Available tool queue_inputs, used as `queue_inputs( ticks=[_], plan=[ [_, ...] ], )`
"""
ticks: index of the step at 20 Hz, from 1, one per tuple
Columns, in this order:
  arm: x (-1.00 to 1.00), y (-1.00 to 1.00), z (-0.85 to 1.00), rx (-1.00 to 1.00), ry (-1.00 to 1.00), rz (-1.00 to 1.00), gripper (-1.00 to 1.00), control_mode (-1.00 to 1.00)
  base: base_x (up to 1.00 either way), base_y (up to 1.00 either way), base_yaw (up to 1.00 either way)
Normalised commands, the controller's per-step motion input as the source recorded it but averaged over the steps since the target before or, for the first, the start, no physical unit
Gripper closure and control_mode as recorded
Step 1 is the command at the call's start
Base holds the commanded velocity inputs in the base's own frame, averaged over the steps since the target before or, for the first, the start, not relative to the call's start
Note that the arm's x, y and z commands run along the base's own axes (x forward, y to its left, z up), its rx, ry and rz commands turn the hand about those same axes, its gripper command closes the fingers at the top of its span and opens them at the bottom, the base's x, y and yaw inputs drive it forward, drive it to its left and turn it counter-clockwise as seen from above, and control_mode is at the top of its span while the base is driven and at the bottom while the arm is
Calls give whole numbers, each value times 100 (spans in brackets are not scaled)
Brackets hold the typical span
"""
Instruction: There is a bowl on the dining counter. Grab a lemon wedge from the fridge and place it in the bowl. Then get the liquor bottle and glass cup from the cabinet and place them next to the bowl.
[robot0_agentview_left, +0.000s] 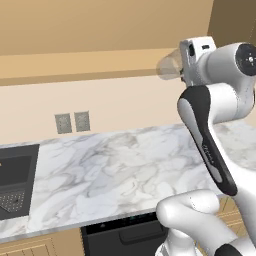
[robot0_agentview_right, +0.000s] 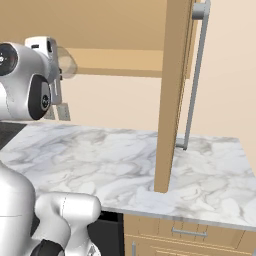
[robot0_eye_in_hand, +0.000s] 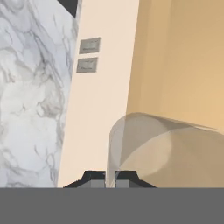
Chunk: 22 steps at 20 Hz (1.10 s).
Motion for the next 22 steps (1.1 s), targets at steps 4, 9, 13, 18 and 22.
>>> queue_inputs(
  ticks=[4,9,13,18,22],
  plan=[
    [-70,-5,0,2,8,0,100,-100,0,0,0],
    [-77,-8,0,1,3,0,100,-100,0,0,0],
    [-70,-4,0,1,2,0,100,-100,0,0,0],
    [-27,0,-1,0,0,0,100,100,-46,0,0],
    [0,0,0,0,0,0,100,100,-79,22,-13]
  ],
)
